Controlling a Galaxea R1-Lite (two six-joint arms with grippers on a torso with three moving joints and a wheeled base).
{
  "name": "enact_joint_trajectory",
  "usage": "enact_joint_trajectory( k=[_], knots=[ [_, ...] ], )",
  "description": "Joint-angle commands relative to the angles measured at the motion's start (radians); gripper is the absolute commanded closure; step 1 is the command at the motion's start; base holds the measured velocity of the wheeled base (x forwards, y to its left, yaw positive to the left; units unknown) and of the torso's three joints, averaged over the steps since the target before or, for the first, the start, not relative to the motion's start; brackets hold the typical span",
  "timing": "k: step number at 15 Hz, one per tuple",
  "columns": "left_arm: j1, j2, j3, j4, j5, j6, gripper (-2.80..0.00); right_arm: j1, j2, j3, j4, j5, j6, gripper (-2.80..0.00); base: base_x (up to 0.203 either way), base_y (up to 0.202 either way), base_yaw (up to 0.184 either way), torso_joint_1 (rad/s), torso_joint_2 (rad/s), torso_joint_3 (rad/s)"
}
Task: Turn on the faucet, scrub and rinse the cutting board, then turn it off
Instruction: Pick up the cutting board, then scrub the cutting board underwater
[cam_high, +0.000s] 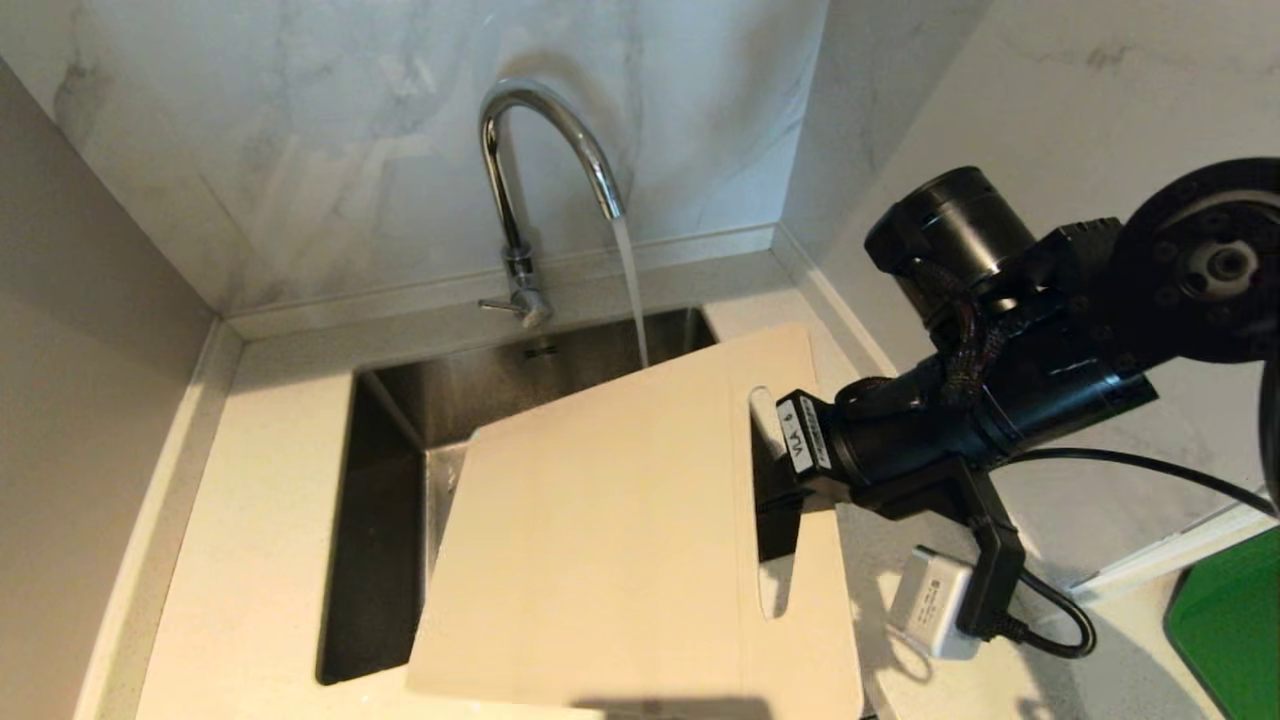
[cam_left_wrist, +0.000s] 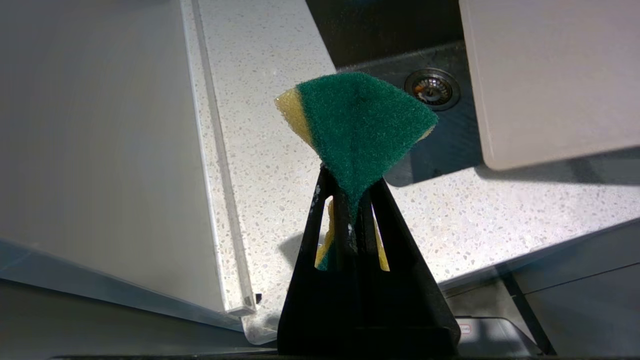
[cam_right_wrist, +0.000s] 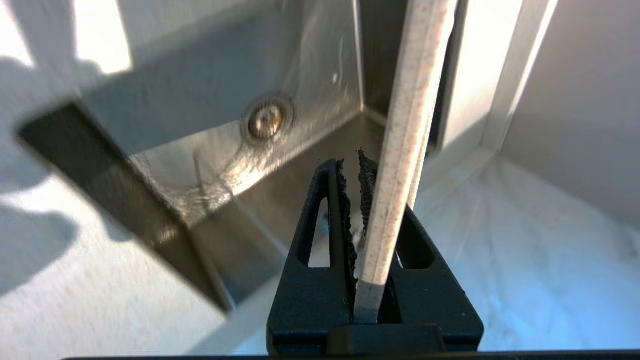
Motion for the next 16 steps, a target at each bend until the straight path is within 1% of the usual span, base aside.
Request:
enact_joint_trajectory(
  k=[1, 3, 8, 14, 16],
  knots=[
    [0.0, 0.0, 0.003, 0.0, 0.0, 0.0, 0.0, -0.017, 0.071, -0.073, 0.007, 0.001, -0.024, 0.0, 0.0, 0.0, 0.0, 0.0, 0.0, 0.0],
    [0.0, 0.0, 0.003, 0.0, 0.0, 0.0, 0.0, -0.048, 0.103, -0.115, 0.005, 0.0, -0.043, 0.0, 0.0, 0.0, 0.0, 0.0, 0.0, 0.0],
    [0.0, 0.001, 0.003, 0.001, 0.0, 0.0, 0.0, -0.115, 0.194, -0.257, 0.002, 0.004, -0.043, 0.0, 0.0, 0.0, 0.0, 0.0, 0.0, 0.0],
    [0.0, 0.0, 0.003, 0.0, 0.0, 0.0, 0.0, -0.121, 0.26, -0.331, 0.003, 0.02, -0.043, 0.0, 0.0, 0.0, 0.0, 0.0, 0.0, 0.0],
    [0.0, 0.001, 0.003, 0.0, 0.0, 0.0, 0.0, -0.121, 0.292, -0.352, 0.002, 0.053, -0.043, 0.0, 0.0, 0.0, 0.0, 0.0, 0.0, 0.0]
  ],
)
